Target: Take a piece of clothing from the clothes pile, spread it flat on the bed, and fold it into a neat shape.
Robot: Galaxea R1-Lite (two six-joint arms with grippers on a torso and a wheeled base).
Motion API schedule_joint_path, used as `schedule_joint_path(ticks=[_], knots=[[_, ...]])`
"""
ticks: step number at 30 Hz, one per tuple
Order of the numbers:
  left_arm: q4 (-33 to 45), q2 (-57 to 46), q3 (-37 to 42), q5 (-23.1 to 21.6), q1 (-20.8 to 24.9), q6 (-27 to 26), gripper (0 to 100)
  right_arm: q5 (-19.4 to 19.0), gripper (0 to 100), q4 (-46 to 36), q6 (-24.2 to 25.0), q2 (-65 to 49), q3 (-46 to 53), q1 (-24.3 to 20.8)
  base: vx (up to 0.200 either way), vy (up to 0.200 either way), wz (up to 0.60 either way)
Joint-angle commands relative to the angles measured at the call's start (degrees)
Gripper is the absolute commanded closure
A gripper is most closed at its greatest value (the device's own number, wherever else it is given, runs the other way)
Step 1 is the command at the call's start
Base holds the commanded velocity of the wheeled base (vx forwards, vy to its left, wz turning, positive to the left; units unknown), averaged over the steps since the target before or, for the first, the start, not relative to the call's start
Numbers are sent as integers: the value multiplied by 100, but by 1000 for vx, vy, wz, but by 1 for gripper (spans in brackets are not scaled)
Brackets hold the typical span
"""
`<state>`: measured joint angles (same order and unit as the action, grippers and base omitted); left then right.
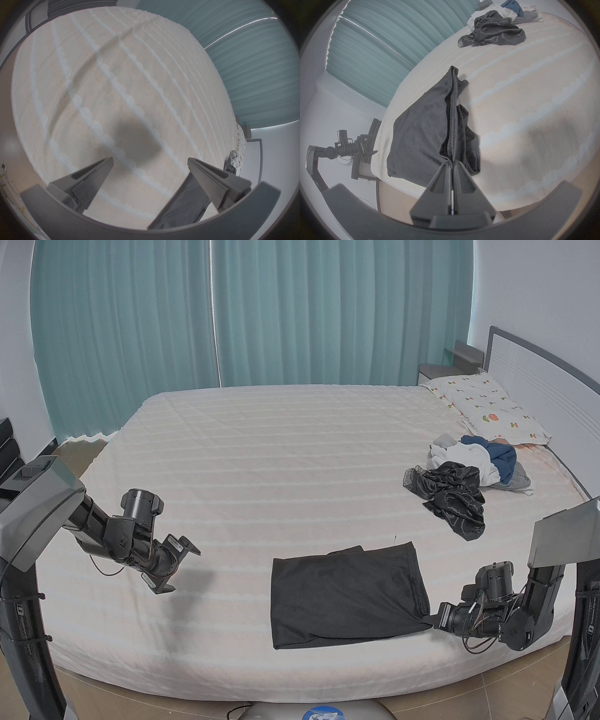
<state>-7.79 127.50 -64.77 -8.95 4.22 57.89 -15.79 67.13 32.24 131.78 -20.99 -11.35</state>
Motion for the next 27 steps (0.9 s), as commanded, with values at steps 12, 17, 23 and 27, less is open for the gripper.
schedule_joint_path(ticks=[12,17,23,27], knots=[[-3,3,-1,-2,0,3,0,-3,100,-78,-8,67,34,98,0,0,0],[-3,3,-1,7,0,3,0,-56,0,1,10,76,-45,124,0,0,0],[23,3,-71,16,0,73,0,-56,0,1,177,-258,-406,195,0,0,0],[14,12,-80,16,-9,117,0,5,0,-130,335,-223,-915,256,0,0,0]])
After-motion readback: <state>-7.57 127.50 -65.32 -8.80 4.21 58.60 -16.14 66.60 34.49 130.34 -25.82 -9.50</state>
